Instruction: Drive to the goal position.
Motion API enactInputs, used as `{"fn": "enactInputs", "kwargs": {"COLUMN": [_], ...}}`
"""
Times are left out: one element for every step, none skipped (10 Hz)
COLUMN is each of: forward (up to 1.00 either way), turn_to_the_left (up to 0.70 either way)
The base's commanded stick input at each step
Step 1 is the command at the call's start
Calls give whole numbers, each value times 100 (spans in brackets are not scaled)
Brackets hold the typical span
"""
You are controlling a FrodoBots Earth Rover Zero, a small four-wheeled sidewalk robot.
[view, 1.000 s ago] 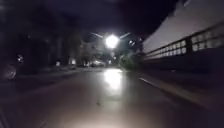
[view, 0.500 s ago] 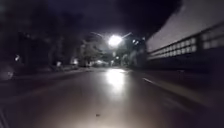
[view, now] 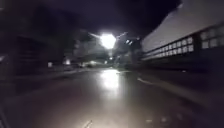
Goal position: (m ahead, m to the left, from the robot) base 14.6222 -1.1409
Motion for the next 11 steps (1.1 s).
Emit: {"fn": "enactInputs", "kwargs": {"forward": [70, 70, 70, 70, 70, 70, 70, 70, 70, 70, 70], "turn_to_the_left": [0, 0, 0, 0, 0, 0, 0, 0, 0, 0, 0]}}
